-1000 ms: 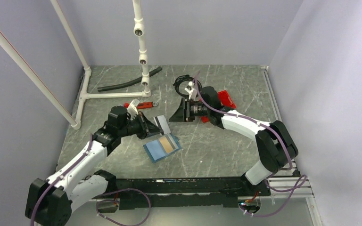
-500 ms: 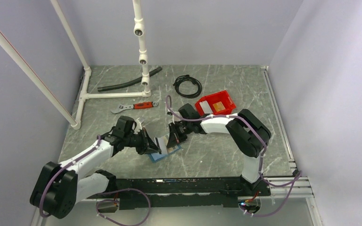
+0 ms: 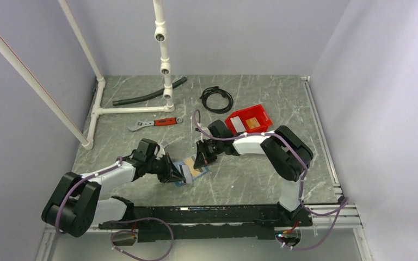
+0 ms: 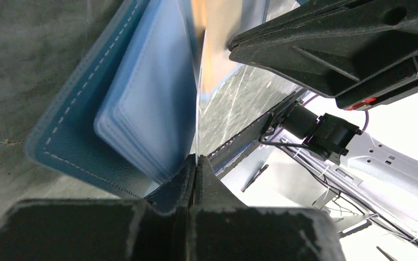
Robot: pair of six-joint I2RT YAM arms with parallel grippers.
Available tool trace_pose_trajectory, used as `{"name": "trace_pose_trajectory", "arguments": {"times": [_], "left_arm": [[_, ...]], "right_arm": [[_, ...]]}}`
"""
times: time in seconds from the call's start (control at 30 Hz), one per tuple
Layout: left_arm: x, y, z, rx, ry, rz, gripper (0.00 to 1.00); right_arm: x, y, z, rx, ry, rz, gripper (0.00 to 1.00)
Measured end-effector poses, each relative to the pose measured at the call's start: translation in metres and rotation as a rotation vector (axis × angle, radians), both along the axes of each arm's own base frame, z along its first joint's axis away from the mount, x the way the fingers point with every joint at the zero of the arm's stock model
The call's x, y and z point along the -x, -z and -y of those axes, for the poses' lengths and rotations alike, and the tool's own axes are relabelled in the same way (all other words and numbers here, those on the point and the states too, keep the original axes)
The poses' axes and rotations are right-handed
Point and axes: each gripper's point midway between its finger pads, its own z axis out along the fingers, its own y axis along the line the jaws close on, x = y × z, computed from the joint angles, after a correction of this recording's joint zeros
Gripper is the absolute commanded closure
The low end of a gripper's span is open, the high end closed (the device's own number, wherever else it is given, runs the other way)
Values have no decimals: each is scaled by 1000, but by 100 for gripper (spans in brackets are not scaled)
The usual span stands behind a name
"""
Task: Put the credit cards into the card holder
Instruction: Insert the credit card into the card holder.
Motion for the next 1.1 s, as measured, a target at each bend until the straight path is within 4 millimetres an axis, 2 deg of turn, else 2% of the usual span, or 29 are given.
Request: {"name": "trace_pose_trajectory", "arguments": {"times": [0.4,0.8,1.1], "left_arm": [[0,9,-5,-4,-41,-12,100],[-24,12,-3,-4,-137,32,100],[-34,12,0,20,-182,51,100]], "right_arm": [[0,0,0,-14,6,-6,100],[1,-1,-1,-22,10,-13,100],[1,0,-1,-24,12,-17,100]]}}
